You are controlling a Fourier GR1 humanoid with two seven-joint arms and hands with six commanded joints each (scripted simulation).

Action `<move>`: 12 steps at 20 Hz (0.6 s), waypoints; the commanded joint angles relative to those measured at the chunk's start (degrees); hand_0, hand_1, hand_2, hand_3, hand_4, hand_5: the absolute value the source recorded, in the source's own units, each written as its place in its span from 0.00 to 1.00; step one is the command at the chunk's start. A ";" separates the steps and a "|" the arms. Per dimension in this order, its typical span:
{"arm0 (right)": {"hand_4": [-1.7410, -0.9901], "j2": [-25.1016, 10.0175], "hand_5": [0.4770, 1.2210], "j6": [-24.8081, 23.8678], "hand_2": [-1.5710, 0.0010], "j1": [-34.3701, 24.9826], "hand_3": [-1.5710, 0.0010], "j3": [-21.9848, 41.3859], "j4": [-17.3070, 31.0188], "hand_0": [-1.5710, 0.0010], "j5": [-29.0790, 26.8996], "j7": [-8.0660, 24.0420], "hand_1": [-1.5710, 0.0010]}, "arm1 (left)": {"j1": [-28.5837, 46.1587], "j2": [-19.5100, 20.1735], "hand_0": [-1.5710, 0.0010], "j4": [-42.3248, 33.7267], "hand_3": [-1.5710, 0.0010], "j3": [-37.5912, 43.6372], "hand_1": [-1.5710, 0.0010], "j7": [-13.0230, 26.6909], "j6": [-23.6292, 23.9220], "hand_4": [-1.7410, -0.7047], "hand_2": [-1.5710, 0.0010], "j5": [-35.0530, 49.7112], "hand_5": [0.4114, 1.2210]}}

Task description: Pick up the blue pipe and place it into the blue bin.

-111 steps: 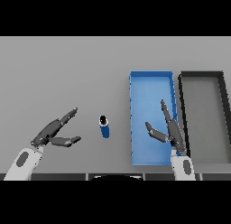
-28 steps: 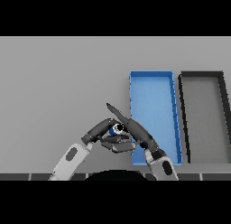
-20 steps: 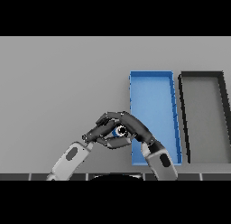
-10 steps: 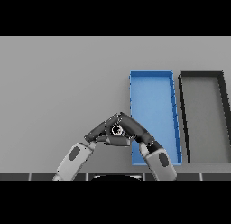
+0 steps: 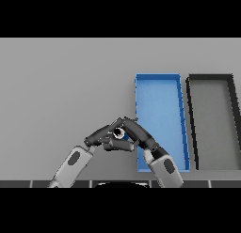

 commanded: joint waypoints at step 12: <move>0.34 0.15 1.00 -0.46 0.00 -0.36 0.00 0.04 0.09 0.00 -0.53 -1.75 0.00 | 0.82 -0.54 0.98 0.38 0.98 1.17 0.98 4.84 1.13 0.82 0.99 0.56 0.20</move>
